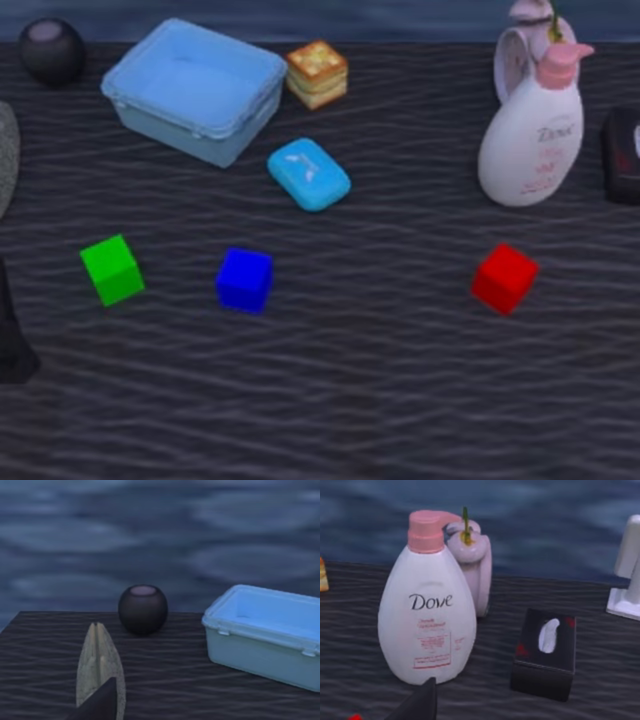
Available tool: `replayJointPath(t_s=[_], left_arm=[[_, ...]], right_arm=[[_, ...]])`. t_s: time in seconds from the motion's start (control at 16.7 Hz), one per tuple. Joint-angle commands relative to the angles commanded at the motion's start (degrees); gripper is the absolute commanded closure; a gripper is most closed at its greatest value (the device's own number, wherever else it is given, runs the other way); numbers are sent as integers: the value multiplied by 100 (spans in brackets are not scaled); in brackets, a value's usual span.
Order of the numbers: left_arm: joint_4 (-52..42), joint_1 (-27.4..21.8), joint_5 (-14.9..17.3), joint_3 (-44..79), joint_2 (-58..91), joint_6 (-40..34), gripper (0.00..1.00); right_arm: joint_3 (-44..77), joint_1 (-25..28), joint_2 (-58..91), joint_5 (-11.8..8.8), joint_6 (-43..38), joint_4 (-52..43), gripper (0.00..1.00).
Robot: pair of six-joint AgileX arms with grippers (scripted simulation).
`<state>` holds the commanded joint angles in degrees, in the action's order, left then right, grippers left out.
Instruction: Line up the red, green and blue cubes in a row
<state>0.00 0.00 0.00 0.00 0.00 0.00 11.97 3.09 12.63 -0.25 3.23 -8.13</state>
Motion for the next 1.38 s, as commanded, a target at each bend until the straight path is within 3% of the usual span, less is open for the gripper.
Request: replayJointPath(t_s=[0.84,1.14,1.38], left_arm=[[0,0,0,0,0,0,0],[0,0,0,0,0,0,0],[0,0,0,0,0,0,0]], right_arm=[[5864,1411,7943,43,1671,-4243,0],[7443,1774,9871,39,2087,-5271,0],[8050,1905,10537,36,2238,-5620,0]])
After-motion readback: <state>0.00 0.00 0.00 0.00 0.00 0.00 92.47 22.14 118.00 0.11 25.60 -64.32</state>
